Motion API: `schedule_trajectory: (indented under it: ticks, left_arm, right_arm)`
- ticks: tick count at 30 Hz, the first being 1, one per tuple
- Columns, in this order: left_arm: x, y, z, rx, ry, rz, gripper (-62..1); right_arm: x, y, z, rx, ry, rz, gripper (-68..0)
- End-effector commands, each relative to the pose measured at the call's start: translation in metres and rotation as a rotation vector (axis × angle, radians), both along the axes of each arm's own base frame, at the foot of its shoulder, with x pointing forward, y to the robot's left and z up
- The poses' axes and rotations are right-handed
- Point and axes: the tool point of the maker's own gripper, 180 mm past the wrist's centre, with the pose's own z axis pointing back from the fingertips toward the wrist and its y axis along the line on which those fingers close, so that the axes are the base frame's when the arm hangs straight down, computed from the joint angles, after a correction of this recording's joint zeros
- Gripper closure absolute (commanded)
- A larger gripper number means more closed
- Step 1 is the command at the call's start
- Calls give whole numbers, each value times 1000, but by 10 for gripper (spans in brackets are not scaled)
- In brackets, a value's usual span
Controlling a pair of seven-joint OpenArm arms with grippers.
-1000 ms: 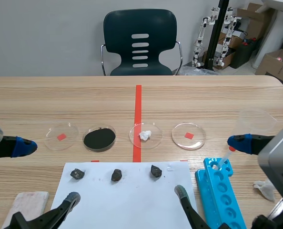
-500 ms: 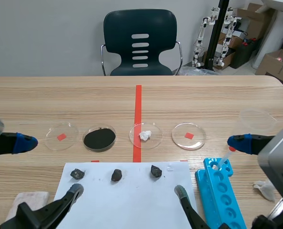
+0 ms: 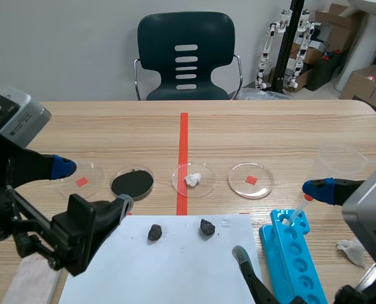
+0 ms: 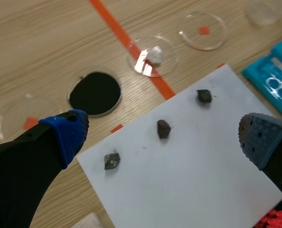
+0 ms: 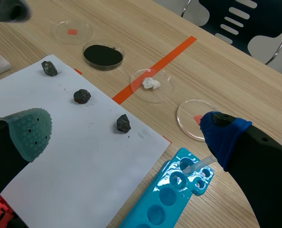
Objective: Pick up the right mineral with the left hand
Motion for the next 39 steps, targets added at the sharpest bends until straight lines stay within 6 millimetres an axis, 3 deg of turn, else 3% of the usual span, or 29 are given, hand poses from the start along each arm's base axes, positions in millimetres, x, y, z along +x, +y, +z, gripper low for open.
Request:
schedule_trajectory:
  ticks: [1, 8, 15, 22, 30, 39]
  left_arm:
    - [13, 1, -2, -21, 10, 36, -623]
    - [43, -10, -40, -10, 202, 84, -623]
    - [62, -40, -54, 20, 302, 151, -623]
    - [63, -66, -75, 127, 391, 223, -623]
    - [60, -80, -94, 203, 533, 329, -623]
    - [58, -111, -110, 232, 592, 300, -623]
  right_arm:
    - [4, -2, 7, 5, -28, 3, -679]
    - [4, -2, 7, 5, -28, 3, -679]
    - [4, -2, 7, 5, -28, 3, -679]
    - [4, -2, 7, 5, -28, 3, -679]
    - [4, -2, 7, 5, -28, 3, -679]
    - [4, -2, 7, 5, -28, 3, -679]
